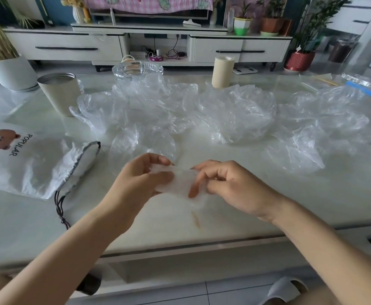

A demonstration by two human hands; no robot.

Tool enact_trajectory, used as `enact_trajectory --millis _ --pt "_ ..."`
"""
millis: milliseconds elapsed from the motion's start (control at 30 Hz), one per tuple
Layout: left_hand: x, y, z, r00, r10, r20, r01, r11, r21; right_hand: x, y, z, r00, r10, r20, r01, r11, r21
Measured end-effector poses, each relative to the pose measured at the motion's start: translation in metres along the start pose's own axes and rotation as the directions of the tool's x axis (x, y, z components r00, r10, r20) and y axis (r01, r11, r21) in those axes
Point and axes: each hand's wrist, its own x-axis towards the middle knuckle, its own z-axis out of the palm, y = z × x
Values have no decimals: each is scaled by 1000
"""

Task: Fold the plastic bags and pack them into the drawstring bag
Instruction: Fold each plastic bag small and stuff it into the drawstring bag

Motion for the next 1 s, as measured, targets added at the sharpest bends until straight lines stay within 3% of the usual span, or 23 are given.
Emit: enact_trajectory --millis 133,200,267,334,400,501,567,667,801,868,1001 --pt "-3 10 -9 990 127 55 -138 952 275 -4 -2 -10 981 27 -193 -14 998 65" --pt "-5 10 -8 977 156 142 -197 914 354 -4 -4 -4 993 50 -107 -32 987 160" --pt "-6 10 -6 969 167 184 -225 902 369 -3 -4 9 998 69 -7 -68 993 101" --pt "-5 11 -5 967 176 187 -232 911 342 0 -1 18 995 75 -59 -74 997 15" --pt "-2 12 -6 971 174 163 -220 918 331 3 0 18 983 141 -119 -139 990 29" --pt "0 16 -12 976 167 143 -203 935 291 6 0 17 987 152 -43 -149 987 68" --pt "0 18 -14 984 118 131 -137 979 149 8 -4 22 999 45 -23 -43 996 74" --pt "0 17 -10 988 -83 129 89 995 -43 16 -10 25 993 -87 -78 89 995 33" --pt "-4 22 -8 921 -343 185 355 934 -36 27 -12 32 994 -104 -39 111 938 328" --pt "-2 20 -13 940 -324 104 328 944 -27 37 -10 37 990 -77 -118 116 917 383" --pt "3 12 -26 988 -70 -140 76 996 40 56 -13 47 974 -107 -200 165 940 298"
